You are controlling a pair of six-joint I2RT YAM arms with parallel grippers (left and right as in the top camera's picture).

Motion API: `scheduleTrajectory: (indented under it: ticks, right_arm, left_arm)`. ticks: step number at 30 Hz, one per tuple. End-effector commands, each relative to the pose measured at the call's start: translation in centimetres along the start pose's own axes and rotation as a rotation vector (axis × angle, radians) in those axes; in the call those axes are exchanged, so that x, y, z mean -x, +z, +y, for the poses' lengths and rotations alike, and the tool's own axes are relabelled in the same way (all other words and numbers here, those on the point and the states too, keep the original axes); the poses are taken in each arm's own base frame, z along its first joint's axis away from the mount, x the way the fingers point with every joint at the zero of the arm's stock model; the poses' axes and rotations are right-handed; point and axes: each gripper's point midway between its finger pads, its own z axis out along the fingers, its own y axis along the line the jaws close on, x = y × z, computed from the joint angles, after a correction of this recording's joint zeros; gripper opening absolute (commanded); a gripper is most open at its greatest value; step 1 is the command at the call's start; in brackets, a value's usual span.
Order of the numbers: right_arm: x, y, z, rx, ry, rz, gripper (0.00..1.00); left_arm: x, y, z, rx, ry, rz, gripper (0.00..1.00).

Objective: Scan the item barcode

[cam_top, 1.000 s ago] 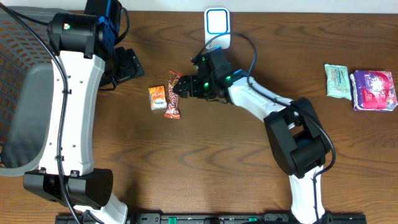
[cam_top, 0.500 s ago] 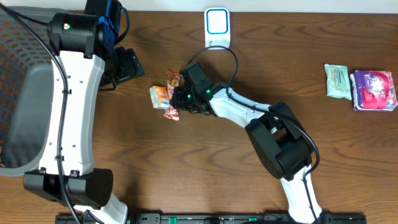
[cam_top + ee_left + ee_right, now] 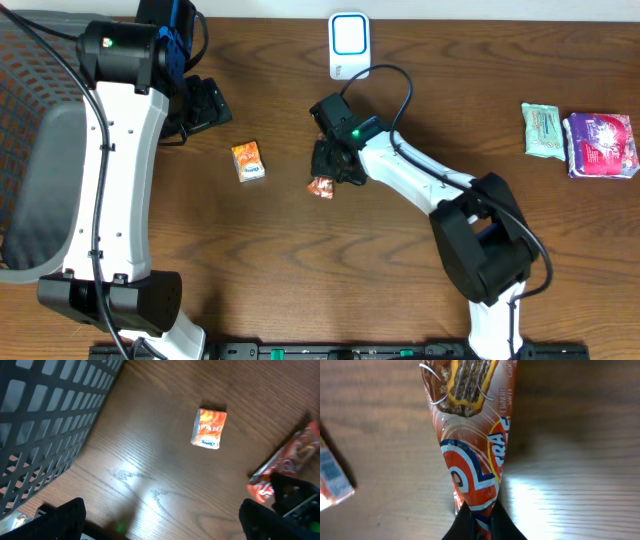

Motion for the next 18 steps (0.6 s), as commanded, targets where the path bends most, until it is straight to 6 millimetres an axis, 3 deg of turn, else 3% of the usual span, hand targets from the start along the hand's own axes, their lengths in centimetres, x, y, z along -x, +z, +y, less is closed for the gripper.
scheduleTrajectory:
  ticks: [1,2,4,9,10,11,12,16,17,18]
  right_arm:
    - [1.9,-1.1,-1.8,-0.103,-0.005,-0.112,0.1]
    - [2.1,-1.0,-1.9,-0.109,-0.005,-0.12,0.26]
    - [2.1,-0.9,-1.9,-0.109,-0.005,-0.12,0.21]
    - [2.0,-0.9,-1.9,-0.11,-0.006,-0.118,0.56]
    - [2.0,-0.9,-1.9,-0.109,-0.007,-0.117,0.79]
    - [1.9,-0.9,-1.8,-0.109,-0.009,-0.117,0.93]
    - [1.8,-0.9,-1.7,-0.107,-0.012,-0.117,0.99]
    - [1.7,-0.8,0.0,-0.05,-0.027,-0.12,0.95]
    - [1.7,-0.8,0.2,-0.044,-0.03,-0.124,0.8]
    - [1.7,-0.8,0.2,-0.049,-0.031,-0.129,0.72]
  left_arm:
    - [-1.0,-0.2,0.8,0.03,0.006,0.037,0.98]
    - [-1.0,-0.2,0.8,0.03,0.006,0.037,0.98]
    - [-1.0,-0.2,0.8,0.03,0.006,0.037,0.98]
    - [-1.0,-0.2,0.8,0.03,0.006,0.037,0.98]
    - [-1.0,-0.2,0.8,0.03,0.006,0.037,0.98]
    - [-1.0,-0.2,0.8,0.03,0.006,0.037,0.98]
    - [-1.0,-0.2,0.8,0.03,0.006,0.037,0.98]
    - [-1.0,-0.2,0.8,0.03,0.006,0.037,0.98]
    - [-1.0,-0.2,0.8,0.03,0.006,0.037,0.98]
    - [-1.0,-0.2,0.8,0.03,0.006,0.037,0.98]
